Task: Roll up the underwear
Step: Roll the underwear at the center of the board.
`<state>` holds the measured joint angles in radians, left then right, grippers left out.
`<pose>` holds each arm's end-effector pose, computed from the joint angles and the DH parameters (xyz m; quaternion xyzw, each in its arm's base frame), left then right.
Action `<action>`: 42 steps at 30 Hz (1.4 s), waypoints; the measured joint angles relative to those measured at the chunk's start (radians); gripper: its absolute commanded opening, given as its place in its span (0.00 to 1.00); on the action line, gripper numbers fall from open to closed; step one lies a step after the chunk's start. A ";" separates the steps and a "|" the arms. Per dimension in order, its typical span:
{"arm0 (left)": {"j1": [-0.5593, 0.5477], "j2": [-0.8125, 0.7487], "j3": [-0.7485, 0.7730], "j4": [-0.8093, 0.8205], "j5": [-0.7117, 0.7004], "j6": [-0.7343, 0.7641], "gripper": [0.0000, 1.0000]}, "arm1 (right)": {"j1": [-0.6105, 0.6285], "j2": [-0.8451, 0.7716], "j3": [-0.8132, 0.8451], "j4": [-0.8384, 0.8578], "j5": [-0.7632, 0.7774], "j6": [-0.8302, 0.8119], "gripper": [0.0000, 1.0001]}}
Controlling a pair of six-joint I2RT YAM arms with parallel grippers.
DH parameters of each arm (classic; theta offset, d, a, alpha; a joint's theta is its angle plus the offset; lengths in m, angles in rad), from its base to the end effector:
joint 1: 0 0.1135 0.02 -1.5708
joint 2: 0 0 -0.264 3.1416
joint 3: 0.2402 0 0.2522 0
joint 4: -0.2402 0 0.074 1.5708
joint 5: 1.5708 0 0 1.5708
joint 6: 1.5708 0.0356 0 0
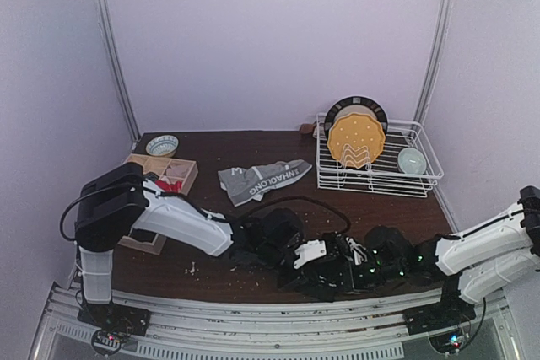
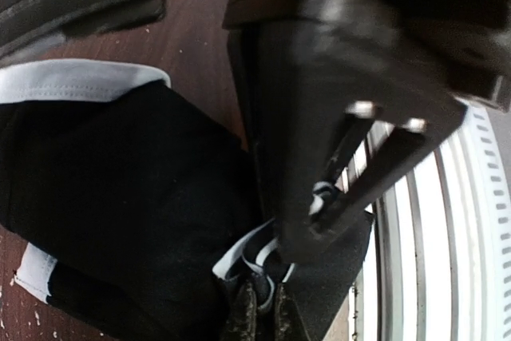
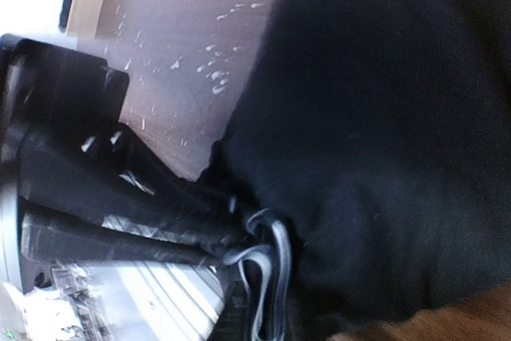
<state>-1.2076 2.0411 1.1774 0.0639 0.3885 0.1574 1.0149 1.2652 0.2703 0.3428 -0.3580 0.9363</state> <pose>0.1362 -0.3964 0.1249 0.6298 0.6597 -0.3397 0.2296 0.1000 0.1846 0.1274 -0.1135 0.8782 0.4507 0.1125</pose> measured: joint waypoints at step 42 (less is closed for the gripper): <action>0.148 0.192 0.321 -0.531 0.461 -0.301 0.00 | 0.395 0.149 0.431 -0.573 0.505 -0.698 0.40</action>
<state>-1.0592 2.2326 1.4986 -0.4667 0.8497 -0.1436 1.4101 1.4143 0.7013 -0.2302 0.1474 0.2386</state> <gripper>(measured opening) 0.008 0.402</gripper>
